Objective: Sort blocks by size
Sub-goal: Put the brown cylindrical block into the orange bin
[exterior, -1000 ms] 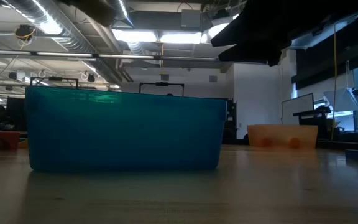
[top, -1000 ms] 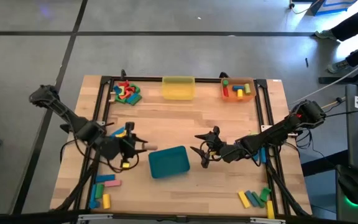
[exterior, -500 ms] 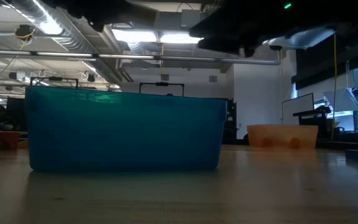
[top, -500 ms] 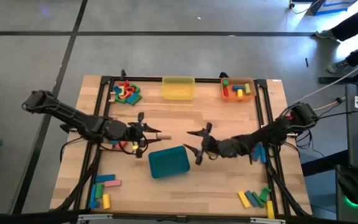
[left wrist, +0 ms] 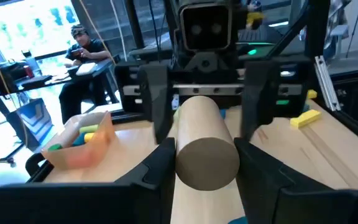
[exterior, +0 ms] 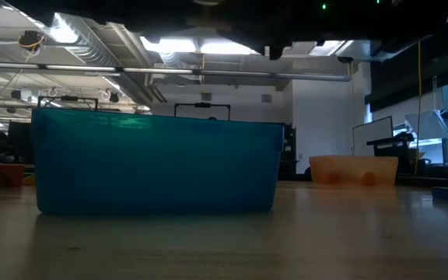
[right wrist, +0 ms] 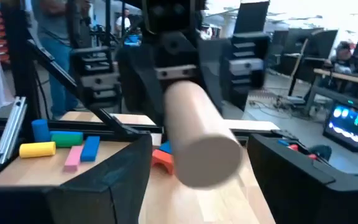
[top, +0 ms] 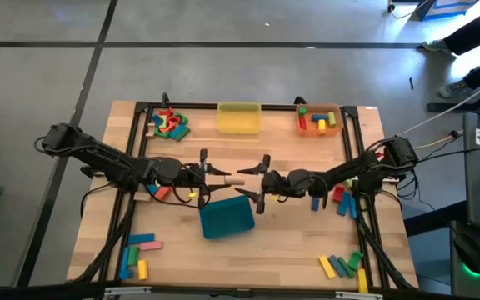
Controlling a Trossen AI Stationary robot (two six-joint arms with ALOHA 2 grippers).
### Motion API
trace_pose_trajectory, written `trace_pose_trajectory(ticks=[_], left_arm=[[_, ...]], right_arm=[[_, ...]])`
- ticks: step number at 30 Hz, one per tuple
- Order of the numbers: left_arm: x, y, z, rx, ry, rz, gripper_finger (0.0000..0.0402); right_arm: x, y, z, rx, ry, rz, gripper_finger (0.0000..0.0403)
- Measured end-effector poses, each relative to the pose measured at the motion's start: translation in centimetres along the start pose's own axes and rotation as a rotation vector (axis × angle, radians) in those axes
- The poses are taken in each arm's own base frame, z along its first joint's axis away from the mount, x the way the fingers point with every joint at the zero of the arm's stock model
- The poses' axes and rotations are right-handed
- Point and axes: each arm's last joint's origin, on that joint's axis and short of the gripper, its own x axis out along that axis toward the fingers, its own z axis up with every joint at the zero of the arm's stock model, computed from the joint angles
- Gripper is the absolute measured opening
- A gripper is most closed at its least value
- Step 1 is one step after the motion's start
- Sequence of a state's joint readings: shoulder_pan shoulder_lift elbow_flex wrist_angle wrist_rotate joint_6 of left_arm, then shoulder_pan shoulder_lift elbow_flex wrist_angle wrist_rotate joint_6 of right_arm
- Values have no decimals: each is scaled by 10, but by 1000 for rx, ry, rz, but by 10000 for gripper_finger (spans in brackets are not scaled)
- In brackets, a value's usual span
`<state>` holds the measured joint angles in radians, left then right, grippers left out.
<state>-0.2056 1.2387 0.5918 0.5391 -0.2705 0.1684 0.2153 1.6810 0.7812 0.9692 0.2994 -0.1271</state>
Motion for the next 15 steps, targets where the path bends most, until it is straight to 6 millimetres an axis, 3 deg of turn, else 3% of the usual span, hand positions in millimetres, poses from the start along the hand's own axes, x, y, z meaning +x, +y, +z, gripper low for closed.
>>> trace_pose_trajectory(ticks=[4, 11, 15], left_arm=[[1, 3, 0, -5, -7, -3, 117], [1, 2, 2, 5, -29, -33, 117], [1, 2, 1, 5, -23, -36, 117]], right_arm=[[1, 1, 3, -10, -15, 44, 242], [2, -1, 3, -32, -21, 44, 143], [2, -1, 3, -35, -21, 46, 135]])
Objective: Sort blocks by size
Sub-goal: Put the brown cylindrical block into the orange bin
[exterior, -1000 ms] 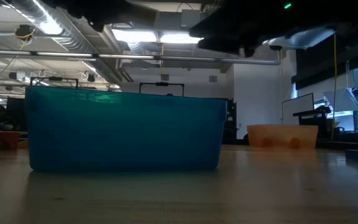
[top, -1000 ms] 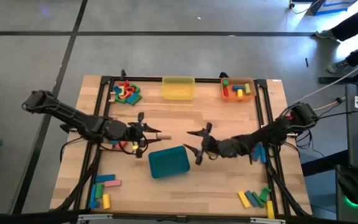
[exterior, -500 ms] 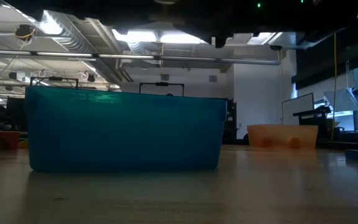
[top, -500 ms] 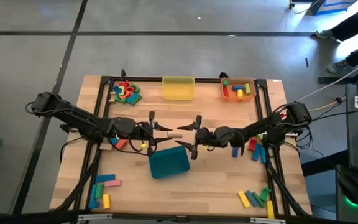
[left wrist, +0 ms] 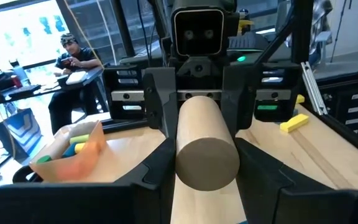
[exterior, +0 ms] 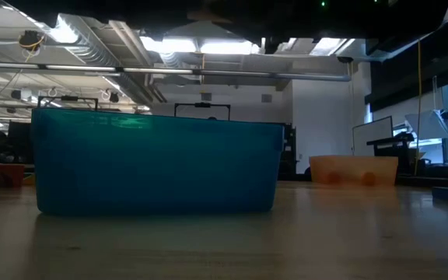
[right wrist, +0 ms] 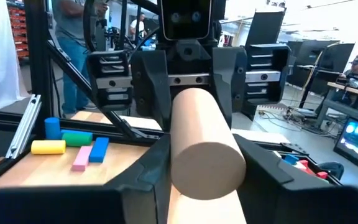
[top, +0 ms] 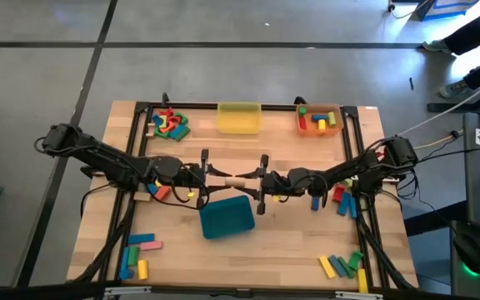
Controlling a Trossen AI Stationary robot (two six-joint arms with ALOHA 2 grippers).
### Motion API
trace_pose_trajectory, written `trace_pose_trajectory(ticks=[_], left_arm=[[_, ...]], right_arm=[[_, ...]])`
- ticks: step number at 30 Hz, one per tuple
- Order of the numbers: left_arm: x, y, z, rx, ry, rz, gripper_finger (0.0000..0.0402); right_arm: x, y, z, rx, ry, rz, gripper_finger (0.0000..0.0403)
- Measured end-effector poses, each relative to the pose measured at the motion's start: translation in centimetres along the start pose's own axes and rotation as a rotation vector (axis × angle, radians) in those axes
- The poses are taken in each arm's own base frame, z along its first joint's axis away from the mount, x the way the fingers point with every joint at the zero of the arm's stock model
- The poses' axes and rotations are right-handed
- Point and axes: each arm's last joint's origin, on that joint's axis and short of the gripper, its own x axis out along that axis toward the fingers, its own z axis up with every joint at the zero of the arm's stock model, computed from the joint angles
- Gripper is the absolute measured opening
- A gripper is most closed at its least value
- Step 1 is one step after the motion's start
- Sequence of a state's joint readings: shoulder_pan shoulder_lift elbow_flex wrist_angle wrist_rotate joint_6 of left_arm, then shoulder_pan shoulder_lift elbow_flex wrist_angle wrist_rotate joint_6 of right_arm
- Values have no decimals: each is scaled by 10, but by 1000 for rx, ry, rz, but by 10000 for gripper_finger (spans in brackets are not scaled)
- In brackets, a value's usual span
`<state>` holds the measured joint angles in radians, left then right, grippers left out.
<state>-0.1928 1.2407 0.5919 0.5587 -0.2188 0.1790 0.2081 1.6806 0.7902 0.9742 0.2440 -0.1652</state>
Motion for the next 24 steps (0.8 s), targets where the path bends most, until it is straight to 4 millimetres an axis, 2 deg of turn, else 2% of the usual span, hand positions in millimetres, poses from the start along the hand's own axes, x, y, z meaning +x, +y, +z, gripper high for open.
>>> trace_pose_trajectory(ticks=[2, 10, 14, 18, 24], left_arm=[[0, 0, 0, -11, -4, 2, 127], [-5, 7, 3, -10, 7, 39, 221], [-25, 12, 10, 18, 82, 105, 235], [-52, 19, 9, 15, 224, 211, 237], [-78, 24, -2, -125, 382, 253, 238]], right_arm=[[0, 0, 0, 1, 0, 0, 135], [-1, -2, 0, -7, 24, -49, 139], [-6, -7, 6, -43, 91, -172, 139], [-16, -17, 16, -84, 188, -348, 141], [-41, -49, 29, -164, 374, -652, 139]])
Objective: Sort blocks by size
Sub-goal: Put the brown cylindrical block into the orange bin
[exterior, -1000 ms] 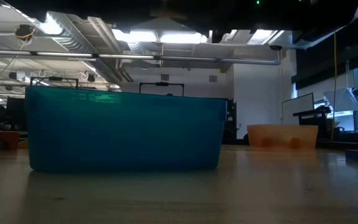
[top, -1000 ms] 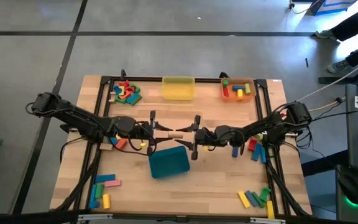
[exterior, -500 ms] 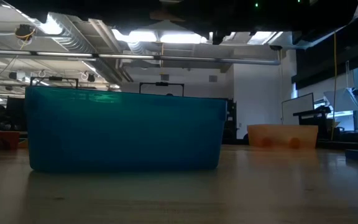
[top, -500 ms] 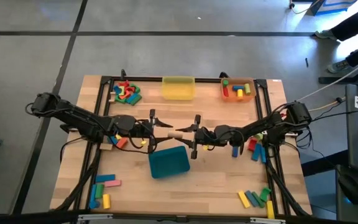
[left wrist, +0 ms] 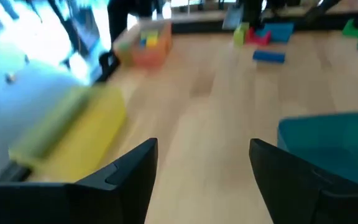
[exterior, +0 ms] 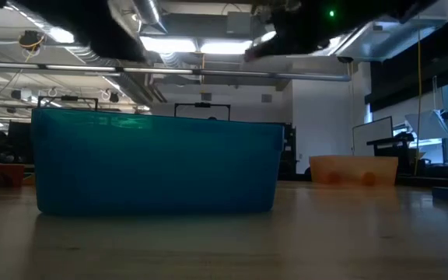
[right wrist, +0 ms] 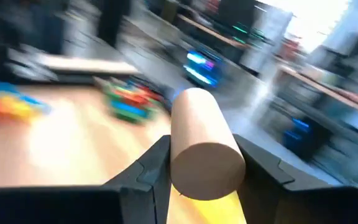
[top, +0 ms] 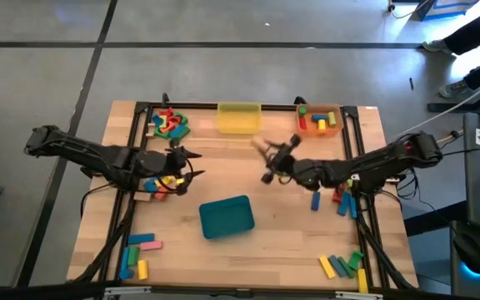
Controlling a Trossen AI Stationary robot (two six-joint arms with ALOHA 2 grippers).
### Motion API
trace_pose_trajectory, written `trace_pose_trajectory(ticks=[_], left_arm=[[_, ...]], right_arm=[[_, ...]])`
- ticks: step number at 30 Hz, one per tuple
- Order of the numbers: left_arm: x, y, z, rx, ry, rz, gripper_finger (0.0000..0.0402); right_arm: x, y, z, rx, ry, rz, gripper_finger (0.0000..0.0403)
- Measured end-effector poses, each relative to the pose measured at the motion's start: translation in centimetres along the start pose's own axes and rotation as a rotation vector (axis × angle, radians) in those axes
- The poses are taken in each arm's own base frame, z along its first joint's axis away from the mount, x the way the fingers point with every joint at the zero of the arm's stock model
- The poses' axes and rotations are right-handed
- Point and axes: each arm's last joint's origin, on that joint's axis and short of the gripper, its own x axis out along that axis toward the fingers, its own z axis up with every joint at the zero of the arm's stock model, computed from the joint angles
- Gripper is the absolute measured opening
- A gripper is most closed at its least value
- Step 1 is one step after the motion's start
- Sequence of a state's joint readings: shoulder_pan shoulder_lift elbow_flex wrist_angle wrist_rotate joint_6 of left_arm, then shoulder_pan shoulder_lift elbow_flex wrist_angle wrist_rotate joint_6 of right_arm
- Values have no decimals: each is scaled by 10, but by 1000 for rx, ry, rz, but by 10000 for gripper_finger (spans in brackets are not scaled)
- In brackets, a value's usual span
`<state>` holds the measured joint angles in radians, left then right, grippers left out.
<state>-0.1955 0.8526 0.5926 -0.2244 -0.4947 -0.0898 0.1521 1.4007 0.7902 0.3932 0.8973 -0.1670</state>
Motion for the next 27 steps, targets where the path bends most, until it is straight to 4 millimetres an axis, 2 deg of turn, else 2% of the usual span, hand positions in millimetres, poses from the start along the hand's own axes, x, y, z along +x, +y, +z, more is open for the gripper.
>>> trace_pose_trajectory(ticks=[6, 14, 20, 27], left_arm=[[1, 0, -10, -62, 97, 14, 239], [5, -3, -13, -59, 125, 9, 239], [6, -4, -14, -43, 132, 10, 239], [6, -4, -13, -46, 126, 9, 239]], right_arm=[[14, -56, -13, 10, 189, -201, 139], [39, -124, -51, 157, 480, -318, 140], [45, -163, -78, 348, 667, -356, 140], [54, -192, -103, 464, 781, -364, 141]])
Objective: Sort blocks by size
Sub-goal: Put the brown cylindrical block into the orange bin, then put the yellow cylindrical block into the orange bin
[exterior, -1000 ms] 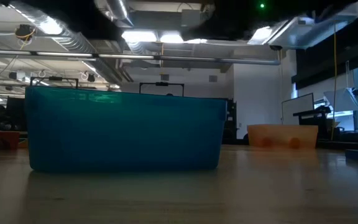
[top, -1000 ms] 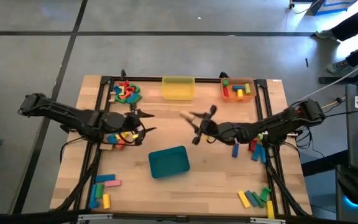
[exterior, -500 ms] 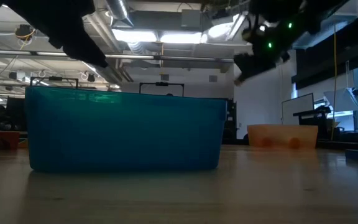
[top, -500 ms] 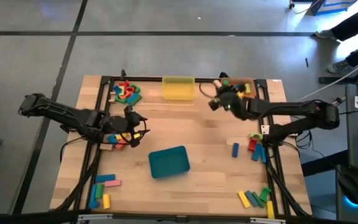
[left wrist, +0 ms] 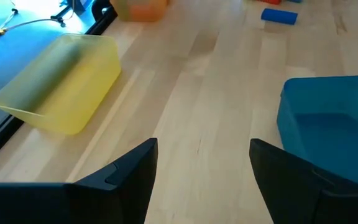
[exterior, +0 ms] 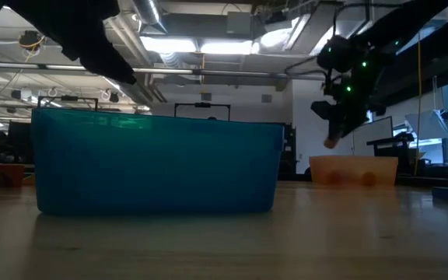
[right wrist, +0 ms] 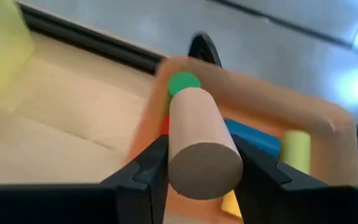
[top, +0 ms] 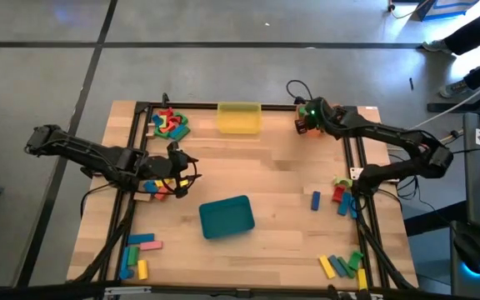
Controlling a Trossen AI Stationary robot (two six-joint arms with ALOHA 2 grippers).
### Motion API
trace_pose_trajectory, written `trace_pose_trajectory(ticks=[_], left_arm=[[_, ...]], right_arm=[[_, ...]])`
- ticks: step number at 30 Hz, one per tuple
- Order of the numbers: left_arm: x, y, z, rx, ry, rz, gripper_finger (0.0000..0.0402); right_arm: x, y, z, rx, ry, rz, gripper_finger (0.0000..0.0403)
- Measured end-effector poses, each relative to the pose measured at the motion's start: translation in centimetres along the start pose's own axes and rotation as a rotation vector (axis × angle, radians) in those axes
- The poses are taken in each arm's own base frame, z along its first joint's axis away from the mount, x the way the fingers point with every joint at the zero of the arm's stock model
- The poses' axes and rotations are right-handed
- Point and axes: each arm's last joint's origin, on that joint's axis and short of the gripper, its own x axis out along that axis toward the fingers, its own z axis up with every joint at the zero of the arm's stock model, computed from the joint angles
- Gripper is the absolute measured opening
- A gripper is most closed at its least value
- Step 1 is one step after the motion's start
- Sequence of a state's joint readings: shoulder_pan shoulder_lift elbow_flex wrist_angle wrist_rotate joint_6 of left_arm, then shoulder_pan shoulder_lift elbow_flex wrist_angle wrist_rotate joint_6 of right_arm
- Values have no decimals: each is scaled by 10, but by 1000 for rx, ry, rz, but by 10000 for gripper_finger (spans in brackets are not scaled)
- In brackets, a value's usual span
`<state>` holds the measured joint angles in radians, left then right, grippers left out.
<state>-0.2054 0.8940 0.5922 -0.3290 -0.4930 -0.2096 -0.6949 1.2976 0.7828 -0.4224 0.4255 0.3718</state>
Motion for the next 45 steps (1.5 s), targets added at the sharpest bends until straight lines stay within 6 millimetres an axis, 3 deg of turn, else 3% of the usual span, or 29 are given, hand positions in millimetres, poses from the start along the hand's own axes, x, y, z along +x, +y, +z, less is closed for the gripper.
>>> trace_pose_trajectory(ticks=[9, 15, 23, 27, 33, 41, 45], left_arm=[[0, -1, 0, 3, 0, -5, 239], [0, -1, 0, 3, 0, -5, 239], [0, -1, 0, 1, -4, -6, 239], [0, -1, -1, 5, 4, -4, 239], [0, -1, -1, 20, 8, -15, 239], [-1, -4, -1, 124, 3, -39, 239], [-4, -10, -2, 160, 6, -116, 239]], right_arm=[[33, -7, -5, 30, 113, -41, 142], [43, -6, -9, 17, 136, -82, 149], [40, -5, -3, -18, 120, -72, 241], [20, 3, 6, -52, 78, -37, 273], [-32, 34, 5, -134, -49, 149, 283], [-101, 96, -32, -325, -196, 491, 284], [-126, 122, -56, -388, -269, 603, 284]])
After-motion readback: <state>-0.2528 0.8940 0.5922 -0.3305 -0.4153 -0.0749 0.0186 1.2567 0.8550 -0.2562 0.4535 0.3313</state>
